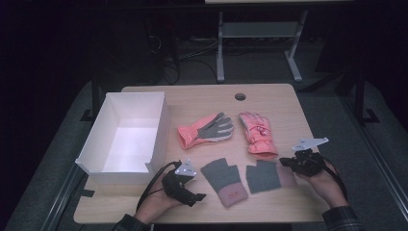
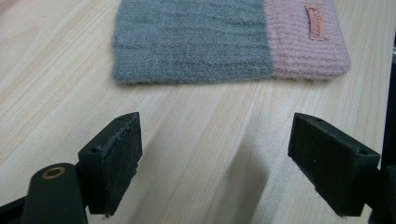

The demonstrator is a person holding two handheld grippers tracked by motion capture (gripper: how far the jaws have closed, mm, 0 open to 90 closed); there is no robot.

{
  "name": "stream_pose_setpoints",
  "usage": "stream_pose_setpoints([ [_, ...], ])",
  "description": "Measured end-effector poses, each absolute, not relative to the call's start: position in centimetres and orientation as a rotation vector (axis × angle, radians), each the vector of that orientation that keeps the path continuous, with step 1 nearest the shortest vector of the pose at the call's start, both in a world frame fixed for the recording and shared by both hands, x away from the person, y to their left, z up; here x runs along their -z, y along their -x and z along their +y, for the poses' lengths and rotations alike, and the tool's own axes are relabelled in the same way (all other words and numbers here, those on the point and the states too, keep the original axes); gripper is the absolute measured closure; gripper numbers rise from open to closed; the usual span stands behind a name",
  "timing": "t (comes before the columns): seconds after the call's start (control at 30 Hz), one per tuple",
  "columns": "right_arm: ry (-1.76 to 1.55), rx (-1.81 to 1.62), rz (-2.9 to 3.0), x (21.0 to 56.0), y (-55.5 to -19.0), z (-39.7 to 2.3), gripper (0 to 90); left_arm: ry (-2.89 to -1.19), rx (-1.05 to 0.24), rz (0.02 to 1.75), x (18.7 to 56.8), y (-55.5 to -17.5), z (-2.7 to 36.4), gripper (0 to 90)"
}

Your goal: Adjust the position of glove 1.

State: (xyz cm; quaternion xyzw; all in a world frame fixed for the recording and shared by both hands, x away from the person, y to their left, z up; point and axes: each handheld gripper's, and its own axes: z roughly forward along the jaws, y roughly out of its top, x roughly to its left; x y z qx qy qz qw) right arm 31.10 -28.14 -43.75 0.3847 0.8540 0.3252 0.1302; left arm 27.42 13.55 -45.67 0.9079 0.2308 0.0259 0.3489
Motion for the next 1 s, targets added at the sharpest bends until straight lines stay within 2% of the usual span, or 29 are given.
stream_pose_setpoints([
  [0.2,-1.12,-0.878,2.498,45.0,-32.6,-28.5,90.0,-2.345,-0.065,0.608,45.7,-27.4,13.6,17.2],
  [0.5,-1.129,-0.845,2.511,45.4,-32.5,-28.7,90.0,-2.34,-0.066,0.609,45.6,-27.4,13.7,17.2],
  [1.0,-1.098,-0.831,2.573,45.1,-25.5,-28.8,90.0,-2.345,-0.068,0.617,45.5,-27.5,13.8,17.2],
])
